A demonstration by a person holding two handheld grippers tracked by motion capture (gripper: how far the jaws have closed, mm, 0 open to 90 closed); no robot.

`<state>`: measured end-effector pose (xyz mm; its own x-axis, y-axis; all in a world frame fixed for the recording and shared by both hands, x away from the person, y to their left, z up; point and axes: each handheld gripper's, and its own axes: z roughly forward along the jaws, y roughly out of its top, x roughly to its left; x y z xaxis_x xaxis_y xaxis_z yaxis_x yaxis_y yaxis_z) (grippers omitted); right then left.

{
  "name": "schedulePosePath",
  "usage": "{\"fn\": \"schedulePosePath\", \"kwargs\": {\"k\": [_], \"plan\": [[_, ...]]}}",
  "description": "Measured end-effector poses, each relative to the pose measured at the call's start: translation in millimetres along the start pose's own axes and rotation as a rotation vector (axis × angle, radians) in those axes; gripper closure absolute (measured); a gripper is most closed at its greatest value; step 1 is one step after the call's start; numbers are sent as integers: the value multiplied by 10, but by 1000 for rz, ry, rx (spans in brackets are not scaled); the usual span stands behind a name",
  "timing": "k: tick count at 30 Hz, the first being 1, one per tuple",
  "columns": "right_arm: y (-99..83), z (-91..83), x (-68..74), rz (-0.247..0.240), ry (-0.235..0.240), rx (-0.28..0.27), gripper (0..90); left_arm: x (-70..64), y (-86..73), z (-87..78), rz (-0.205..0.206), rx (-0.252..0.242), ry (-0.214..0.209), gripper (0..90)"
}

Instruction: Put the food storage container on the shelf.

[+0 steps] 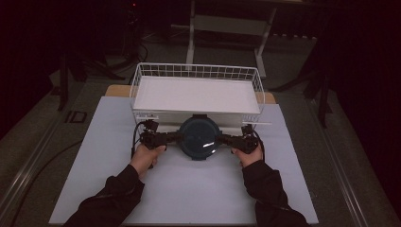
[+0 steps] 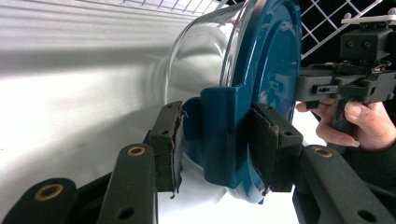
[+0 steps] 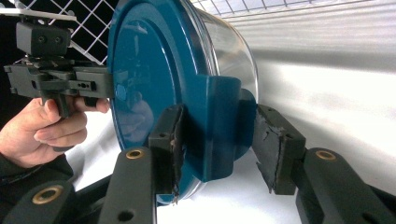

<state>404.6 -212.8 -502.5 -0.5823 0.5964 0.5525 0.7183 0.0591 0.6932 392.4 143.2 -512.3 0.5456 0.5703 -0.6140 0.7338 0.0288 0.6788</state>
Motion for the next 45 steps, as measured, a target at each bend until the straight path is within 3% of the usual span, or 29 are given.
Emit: {"fn": "schedulePosePath", "kwargs": {"k": [2,7,9,11,12,16,17,19,23,24,31,34,35,37,42,43,45], "plan": [[7,3,-2,32,5,5,546,12,5,7,-15,-7,-9,558],[8,21,-27,47,9,-10,533,79,-15,16,-25,-36,-40,552],[-7,33,-26,59,12,-13,521,111,-22,19,-46,-39,-55,548],[-6,38,5,37,-22,-23,506,164,-34,30,-41,-46,-50,531],[6,41,16,44,-33,-18,504,153,-42,31,-62,-50,-57,531],[31,63,0,54,-35,-28,501,148,-43,33,-28,-62,-33,509],[35,70,0,48,-39,-35,500,147,-40,35,-38,-63,-31,503],[52,84,7,37,-50,-41,500,164,-23,40,-10,-72,-15,496],[90,101,38,41,-75,-43,507,153,13,54,-3,-92,21,488],[111,117,31,12,-90,-53,508,153,25,56,1,-90,32,487],[93,130,22,5,-101,-82,475,133,35,61,57,-103,82,434],[93,132,37,-2,-119,-88,472,108,37,64,64,-98,75,431],[91,131,67,-21,-135,-89,472,100,31,51,97,-91,65,368],[80,116,114,-33,-152,-83,470,64,26,26,126,-99,65,313],[70,58,168,-40,-153,-80,458,16,32,-54,156,-88,68,223],[70,50,157,-71,-147,-103,458,-1,28,-64,160,-84,66,195],[59,21,184,-60,-139,-93,458,-42,13,-78,176,-76,69,152]]}}
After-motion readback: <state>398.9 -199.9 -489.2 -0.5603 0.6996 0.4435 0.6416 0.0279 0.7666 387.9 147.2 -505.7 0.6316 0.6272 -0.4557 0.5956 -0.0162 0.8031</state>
